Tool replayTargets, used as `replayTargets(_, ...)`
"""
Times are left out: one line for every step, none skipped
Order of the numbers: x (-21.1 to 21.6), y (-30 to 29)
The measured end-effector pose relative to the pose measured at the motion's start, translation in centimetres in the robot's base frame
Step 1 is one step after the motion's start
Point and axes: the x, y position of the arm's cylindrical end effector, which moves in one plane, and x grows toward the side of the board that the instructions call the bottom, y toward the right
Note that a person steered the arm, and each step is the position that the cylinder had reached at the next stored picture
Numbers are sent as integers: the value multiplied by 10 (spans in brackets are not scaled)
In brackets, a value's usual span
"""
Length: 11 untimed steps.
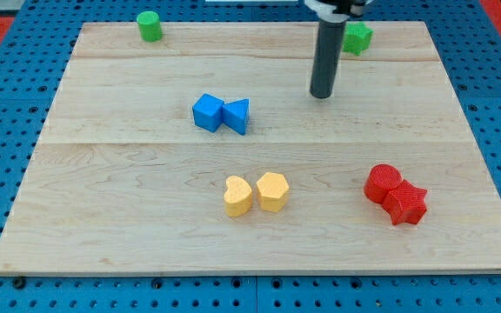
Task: Push the green star to the green circle
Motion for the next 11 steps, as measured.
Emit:
replayTargets(-5, 86)
replayTargets(-51, 128)
replayTargets(-104, 139)
replayTargets(-98, -5)
replayTargets(-96, -27)
replayTargets(-98, 67)
replayTargets(-155, 63)
replayTargets(-156, -67)
replayTargets(-153, -173)
replayTargets(-156, -179)
replayTargets(-157, -233)
